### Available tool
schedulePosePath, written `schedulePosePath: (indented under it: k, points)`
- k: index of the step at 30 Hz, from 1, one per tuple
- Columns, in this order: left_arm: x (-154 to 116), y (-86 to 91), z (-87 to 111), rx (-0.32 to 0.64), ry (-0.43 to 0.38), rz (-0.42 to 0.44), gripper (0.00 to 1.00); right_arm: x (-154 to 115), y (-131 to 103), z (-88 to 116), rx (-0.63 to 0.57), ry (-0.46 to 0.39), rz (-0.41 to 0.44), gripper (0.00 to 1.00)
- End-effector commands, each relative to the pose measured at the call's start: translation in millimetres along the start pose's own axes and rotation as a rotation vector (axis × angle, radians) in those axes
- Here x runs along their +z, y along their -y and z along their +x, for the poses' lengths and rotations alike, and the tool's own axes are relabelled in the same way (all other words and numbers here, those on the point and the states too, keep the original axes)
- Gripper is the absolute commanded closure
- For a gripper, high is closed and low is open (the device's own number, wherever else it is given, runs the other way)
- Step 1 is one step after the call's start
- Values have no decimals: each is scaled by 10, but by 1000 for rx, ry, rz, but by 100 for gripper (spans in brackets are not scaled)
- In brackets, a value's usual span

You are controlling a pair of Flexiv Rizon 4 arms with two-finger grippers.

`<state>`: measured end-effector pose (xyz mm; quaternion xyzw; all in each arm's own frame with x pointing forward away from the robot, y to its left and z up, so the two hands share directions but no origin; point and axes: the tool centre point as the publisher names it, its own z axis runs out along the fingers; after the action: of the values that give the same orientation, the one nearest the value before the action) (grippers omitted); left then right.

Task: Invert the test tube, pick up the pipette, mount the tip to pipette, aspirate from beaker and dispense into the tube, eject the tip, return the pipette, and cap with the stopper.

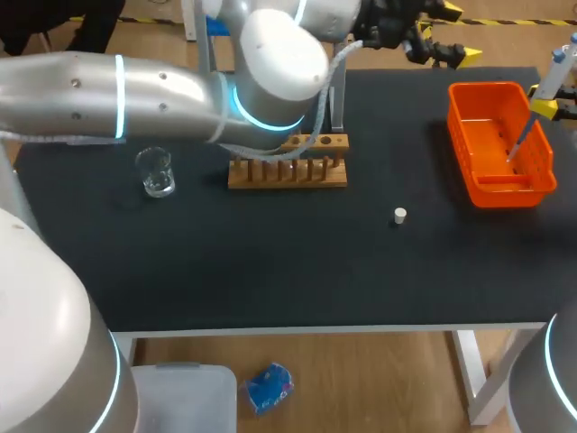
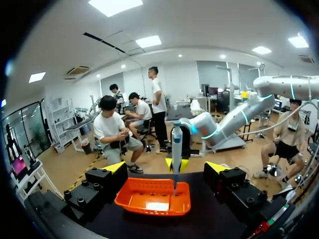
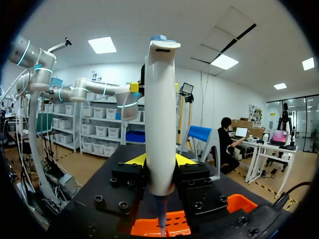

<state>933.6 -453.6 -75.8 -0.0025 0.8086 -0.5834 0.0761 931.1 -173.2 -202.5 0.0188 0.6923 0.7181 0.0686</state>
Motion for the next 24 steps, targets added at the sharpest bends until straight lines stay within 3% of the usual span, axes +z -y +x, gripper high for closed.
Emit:
schedulePosePath:
  k: [1,3,4,19,24]
  points:
    - [387,129,-141,-10,-20,-30,7,-7,0,-4,-1,-2,0,100]
    - [458,168,-160,-8,-22,-29,62,-7,0,-4,-1,-2,0,100]
    - [495,181,-167,-9,-20,-34,98,-7,0,-4,-1,-2,0,100]
    - [839,307,22,-24,-59,3,100,-7,0,-4,-1,-2,0,100]
    - [883,267,64,-64,-60,-6,100,-7,0,-4,-1,-2,0,100]
